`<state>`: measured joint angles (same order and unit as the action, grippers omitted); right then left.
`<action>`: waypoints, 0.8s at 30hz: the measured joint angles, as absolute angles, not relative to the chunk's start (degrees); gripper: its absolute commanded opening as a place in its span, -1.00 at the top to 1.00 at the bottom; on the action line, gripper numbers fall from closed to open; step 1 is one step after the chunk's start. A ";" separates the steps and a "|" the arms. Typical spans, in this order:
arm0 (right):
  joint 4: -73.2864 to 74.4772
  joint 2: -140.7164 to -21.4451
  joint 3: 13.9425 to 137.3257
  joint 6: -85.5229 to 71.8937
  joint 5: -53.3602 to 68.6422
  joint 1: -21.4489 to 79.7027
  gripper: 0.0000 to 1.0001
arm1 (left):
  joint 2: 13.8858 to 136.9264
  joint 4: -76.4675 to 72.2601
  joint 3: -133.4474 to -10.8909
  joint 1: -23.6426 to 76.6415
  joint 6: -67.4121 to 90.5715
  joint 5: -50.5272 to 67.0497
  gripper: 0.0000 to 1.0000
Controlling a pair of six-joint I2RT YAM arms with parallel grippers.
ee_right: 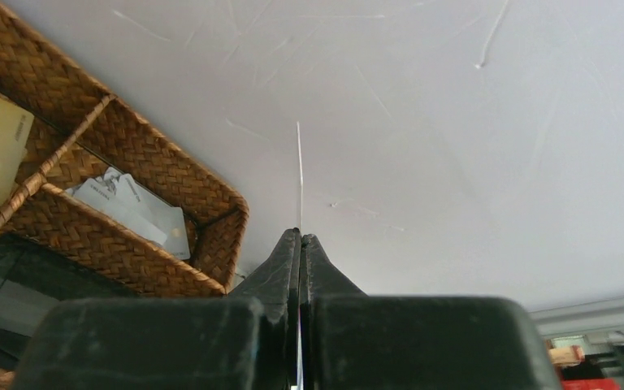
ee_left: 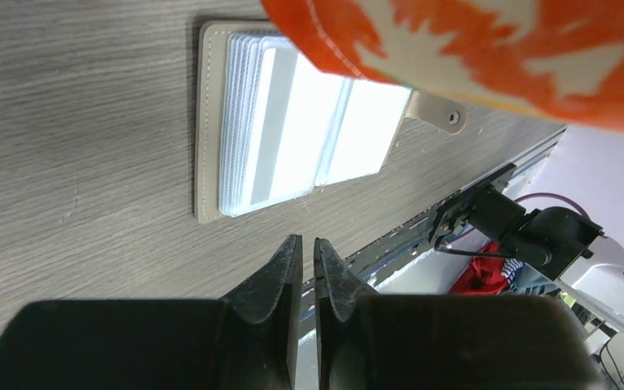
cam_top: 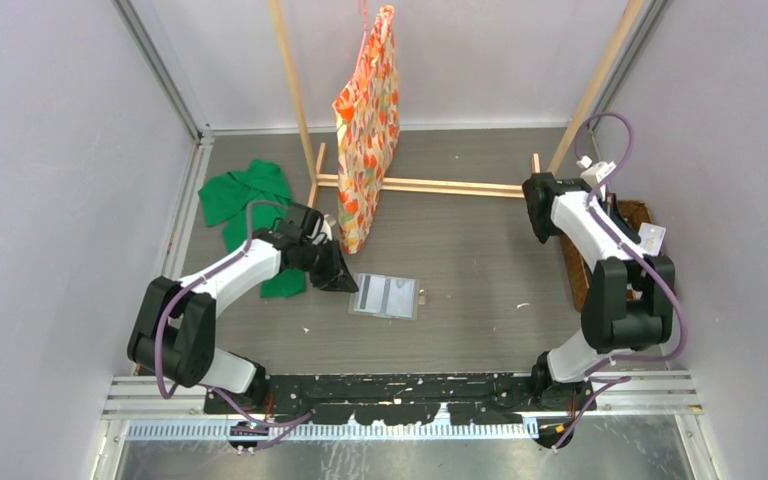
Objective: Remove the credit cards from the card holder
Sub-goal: Place the credit card in the storage box.
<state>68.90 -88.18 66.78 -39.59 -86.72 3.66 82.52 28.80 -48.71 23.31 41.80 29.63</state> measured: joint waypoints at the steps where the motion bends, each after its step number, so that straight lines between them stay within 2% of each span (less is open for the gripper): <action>1: 69.25 -89.27 66.65 -40.93 -86.94 3.53 0.99 | 82.24 28.71 -48.23 23.31 41.78 29.76 0.76; 6: 81.43 -102.37 67.59 -63.70 -87.85 3.20 0.99 | 82.15 28.62 -46.85 23.31 41.74 30.74 0.75; 10: 85.54 -110.78 68.60 -73.34 -87.81 2.81 0.99 | 82.13 28.56 -46.76 23.31 41.74 30.94 0.75; 24: 89.65 -112.64 70.11 -83.35 -88.09 -9.32 0.99 | 82.08 27.51 -46.13 23.31 42.00 31.16 0.76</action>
